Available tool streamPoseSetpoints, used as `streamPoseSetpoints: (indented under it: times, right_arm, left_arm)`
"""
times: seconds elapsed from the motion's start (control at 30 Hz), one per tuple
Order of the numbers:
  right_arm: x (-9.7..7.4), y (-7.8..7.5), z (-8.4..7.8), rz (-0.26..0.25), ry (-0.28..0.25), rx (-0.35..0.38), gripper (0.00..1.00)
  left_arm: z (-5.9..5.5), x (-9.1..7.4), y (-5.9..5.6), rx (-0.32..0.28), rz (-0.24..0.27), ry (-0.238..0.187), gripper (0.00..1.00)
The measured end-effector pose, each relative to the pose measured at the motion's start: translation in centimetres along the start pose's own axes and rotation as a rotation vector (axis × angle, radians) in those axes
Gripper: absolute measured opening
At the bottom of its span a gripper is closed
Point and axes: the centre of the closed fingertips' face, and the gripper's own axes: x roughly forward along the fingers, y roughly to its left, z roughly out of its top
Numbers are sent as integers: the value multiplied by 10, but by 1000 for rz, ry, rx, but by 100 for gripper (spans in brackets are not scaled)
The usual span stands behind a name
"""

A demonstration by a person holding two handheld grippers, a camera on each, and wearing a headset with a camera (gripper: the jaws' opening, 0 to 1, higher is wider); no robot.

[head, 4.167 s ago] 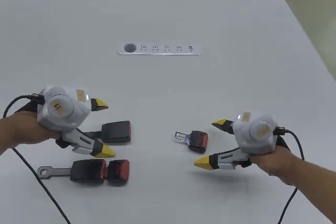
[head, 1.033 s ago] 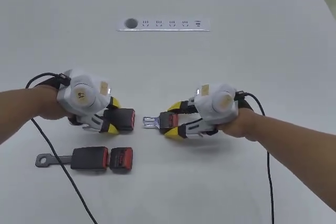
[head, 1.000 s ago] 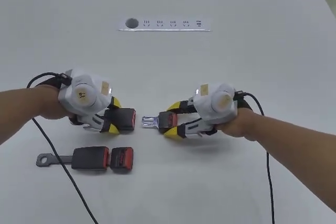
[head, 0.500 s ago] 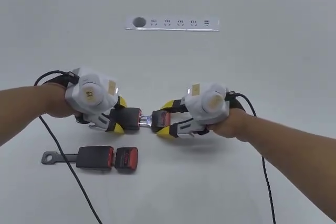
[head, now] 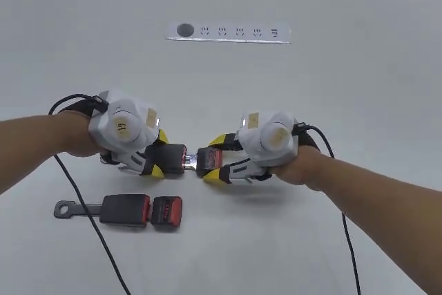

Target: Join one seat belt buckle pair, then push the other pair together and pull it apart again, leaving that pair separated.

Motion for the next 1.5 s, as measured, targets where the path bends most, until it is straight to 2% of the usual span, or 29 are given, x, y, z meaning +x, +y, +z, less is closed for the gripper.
streamPoseSetpoints:
  times: [0.23, 0.43, 1.0, 1.5]
  right_arm:
    - [10, 3, 8, -10, 0, 12, 35]
    - [11, 2, 8, -14, 4, 23, 35]
    - [13, 2, 9, -19, 55, 9, 35]
    - [13, 2, 9, -15, 57, 4, 35]
  left_arm:
    - [1, 0, 0, 14, -5, 9, 34]
    - [2, 0, -2, 15, -5, 19, 34]
    - [3, -1, -4, 12, -6, 22, 34]
    - [3, -1, -4, 7, -6, 29, 35]
